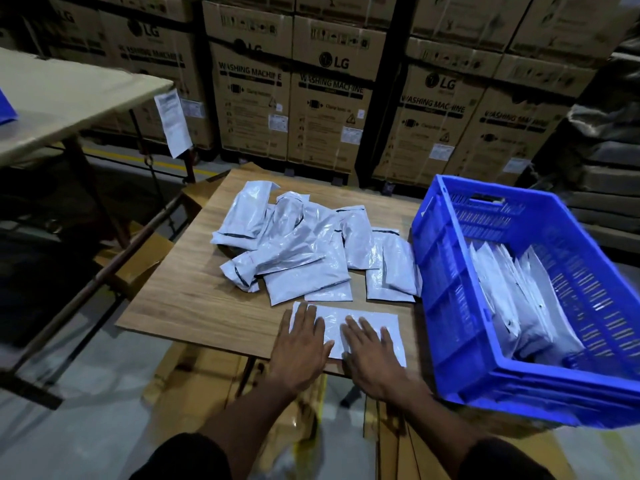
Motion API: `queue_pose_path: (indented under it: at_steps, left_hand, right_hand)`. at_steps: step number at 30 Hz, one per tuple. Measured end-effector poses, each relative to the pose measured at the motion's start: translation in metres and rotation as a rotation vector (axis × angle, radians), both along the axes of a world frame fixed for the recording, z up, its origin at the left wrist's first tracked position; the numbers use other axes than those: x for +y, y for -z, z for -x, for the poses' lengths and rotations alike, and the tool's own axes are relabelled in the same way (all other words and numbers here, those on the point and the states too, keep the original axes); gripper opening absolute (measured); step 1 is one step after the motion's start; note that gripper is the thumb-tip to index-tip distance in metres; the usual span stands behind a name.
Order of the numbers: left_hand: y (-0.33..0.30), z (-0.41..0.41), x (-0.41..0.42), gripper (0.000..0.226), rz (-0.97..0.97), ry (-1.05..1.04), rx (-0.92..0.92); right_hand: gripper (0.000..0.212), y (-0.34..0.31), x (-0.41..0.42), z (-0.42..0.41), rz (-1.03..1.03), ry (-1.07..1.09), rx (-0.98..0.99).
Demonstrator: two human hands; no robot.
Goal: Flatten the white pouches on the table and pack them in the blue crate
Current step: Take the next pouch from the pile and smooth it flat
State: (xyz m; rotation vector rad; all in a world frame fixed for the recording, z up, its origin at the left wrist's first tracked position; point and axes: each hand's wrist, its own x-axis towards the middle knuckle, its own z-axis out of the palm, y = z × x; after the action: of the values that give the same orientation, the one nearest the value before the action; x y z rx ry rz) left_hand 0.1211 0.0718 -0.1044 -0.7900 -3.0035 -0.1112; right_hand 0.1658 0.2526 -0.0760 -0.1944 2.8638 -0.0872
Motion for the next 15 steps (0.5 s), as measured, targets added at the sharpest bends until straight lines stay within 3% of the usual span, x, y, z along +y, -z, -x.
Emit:
queue_pose_path:
  at_steps: [7, 15]
  left_hand:
    - [0.009, 0.006, 0.008, 0.059, -0.005, 0.061, -0.086]
    - [0.021, 0.006, 0.002, 0.055, -0.089, 0.026, -0.032]
  right_hand:
    - [0.084, -0.007, -0.005, 0.018, 0.047, -0.02, 0.019]
    - [0.079, 0.007, -0.009, 0.011, 0.004, -0.01, 0.009]
